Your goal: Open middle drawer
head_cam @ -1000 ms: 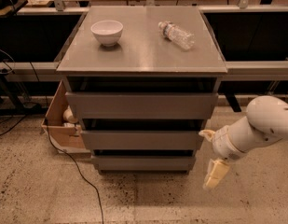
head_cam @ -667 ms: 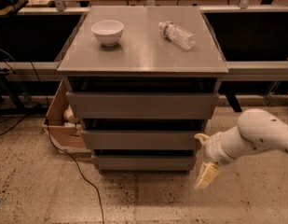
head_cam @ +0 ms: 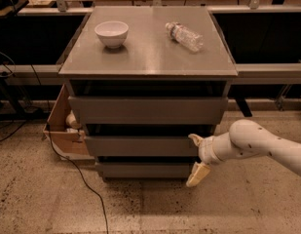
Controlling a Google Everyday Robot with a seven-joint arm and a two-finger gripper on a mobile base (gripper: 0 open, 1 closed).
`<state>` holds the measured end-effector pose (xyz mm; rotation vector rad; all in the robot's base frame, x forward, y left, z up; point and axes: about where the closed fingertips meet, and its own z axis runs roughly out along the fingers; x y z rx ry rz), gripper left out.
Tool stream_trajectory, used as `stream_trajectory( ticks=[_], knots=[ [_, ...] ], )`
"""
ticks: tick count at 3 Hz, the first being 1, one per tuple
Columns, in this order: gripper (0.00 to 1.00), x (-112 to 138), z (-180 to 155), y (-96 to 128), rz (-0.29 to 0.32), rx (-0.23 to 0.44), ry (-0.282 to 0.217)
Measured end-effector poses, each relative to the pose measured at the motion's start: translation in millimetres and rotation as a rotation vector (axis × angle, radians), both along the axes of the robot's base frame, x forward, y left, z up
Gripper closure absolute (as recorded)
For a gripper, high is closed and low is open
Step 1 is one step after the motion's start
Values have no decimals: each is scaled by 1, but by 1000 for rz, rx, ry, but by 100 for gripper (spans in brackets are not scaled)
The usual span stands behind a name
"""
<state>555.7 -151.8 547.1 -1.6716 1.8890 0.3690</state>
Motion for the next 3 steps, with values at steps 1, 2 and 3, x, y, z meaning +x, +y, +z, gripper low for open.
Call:
stream_trajectory(
  ticks=[1,2,3],
  knots=[
    [0,28,-34,21,14,53,-16],
    [0,28,-34,21,14,53,-16],
    [0,35,-48,28,-23,76,-35]
  ],
)
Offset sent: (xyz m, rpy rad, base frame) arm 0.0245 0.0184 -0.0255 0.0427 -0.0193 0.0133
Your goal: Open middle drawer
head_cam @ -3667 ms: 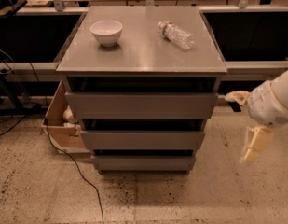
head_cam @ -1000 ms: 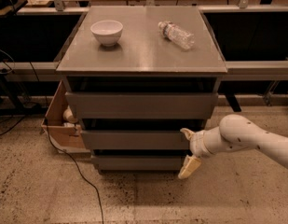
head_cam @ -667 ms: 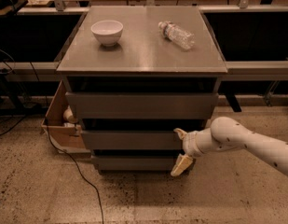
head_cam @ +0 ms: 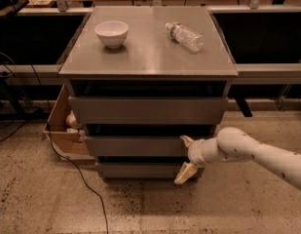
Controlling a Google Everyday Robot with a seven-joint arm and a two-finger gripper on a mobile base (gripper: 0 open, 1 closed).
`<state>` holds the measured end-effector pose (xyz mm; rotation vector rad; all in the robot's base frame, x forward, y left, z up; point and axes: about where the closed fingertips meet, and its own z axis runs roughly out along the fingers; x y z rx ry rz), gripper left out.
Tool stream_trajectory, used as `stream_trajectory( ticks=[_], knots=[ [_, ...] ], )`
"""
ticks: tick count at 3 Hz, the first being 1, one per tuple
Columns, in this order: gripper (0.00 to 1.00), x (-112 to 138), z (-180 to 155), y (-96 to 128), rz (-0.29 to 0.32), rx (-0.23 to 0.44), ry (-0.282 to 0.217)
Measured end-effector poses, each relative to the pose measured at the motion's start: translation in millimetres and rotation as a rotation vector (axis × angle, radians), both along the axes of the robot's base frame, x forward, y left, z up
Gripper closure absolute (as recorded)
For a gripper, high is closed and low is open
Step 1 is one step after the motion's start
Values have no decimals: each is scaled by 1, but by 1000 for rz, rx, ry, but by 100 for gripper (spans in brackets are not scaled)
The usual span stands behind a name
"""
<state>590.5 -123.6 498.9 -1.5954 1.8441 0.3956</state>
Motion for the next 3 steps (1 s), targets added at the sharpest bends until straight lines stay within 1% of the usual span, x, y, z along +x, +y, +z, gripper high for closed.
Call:
stream_trajectory(
  ticks=[1,2,3],
  knots=[
    [0,16,-29,8,-67,14,-45],
    [0,39,-47,5,-126,11,-94],
    [0,64,-46,5,-152,22,-163]
  ],
)
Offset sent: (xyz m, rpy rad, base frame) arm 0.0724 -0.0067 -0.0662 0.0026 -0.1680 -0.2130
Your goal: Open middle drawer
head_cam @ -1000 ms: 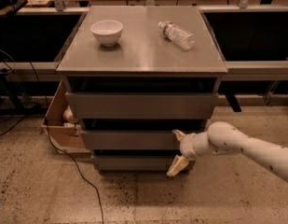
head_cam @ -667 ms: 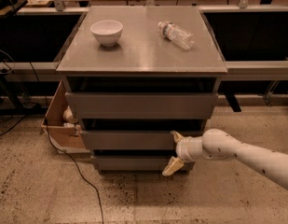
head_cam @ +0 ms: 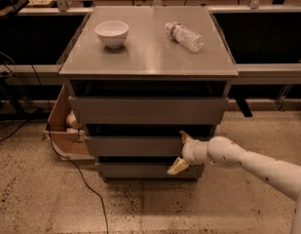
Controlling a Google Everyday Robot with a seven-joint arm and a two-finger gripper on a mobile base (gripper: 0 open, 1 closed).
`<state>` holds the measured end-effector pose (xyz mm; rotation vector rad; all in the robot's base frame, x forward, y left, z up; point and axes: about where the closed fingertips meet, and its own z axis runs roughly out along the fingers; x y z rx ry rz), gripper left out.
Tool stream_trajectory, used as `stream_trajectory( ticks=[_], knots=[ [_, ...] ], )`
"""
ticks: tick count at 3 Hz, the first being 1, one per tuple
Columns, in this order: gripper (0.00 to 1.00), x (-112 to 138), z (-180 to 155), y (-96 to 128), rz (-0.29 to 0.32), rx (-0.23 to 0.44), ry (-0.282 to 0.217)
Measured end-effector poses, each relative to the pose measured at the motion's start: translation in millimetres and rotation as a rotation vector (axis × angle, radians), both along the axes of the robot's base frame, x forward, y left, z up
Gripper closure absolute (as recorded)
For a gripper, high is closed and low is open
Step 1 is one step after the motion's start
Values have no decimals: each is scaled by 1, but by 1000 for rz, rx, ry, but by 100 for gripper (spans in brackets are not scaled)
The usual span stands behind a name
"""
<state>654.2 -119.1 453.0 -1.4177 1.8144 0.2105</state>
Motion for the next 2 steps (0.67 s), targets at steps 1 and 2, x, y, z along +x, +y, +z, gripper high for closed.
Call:
stream_trajectory(
  ticks=[1,2],
  knots=[
    [0,18,0,4,-4,5,-49],
    [0,32,-12,10,-3,0,-60]
  ],
)
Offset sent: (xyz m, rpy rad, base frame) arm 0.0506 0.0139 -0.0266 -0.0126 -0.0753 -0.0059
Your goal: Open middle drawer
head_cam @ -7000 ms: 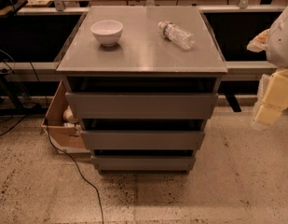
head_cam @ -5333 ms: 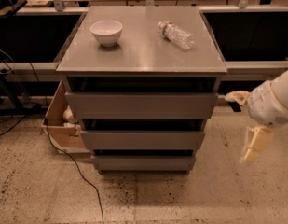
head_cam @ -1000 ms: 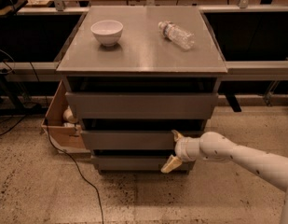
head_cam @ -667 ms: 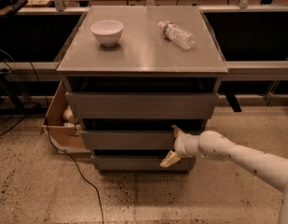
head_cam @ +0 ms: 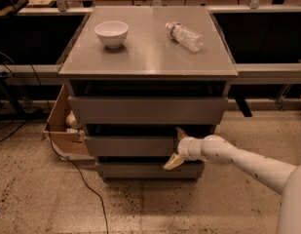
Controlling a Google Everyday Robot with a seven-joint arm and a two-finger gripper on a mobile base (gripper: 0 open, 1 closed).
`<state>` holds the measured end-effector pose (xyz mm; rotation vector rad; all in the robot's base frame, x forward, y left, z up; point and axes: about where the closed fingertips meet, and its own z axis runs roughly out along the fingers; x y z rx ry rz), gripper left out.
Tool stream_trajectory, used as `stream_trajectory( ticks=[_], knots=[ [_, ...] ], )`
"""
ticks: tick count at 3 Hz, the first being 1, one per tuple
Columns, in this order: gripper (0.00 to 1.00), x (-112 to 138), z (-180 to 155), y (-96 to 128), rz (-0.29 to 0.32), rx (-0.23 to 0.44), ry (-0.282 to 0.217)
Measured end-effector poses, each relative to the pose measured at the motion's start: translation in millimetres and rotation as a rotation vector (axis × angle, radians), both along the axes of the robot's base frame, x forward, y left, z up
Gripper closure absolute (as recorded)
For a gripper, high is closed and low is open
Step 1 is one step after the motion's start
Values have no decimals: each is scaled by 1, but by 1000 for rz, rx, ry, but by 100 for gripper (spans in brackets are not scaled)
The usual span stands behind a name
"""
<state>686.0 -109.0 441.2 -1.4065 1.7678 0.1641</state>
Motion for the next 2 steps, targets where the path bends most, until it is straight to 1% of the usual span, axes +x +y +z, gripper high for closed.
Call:
stream_trajectory(
  ticks=[1,2],
  knots=[
    [0,12,-7,12,19,-16,-17],
    [0,14,-15,21,51,-55,-15]
  ],
)
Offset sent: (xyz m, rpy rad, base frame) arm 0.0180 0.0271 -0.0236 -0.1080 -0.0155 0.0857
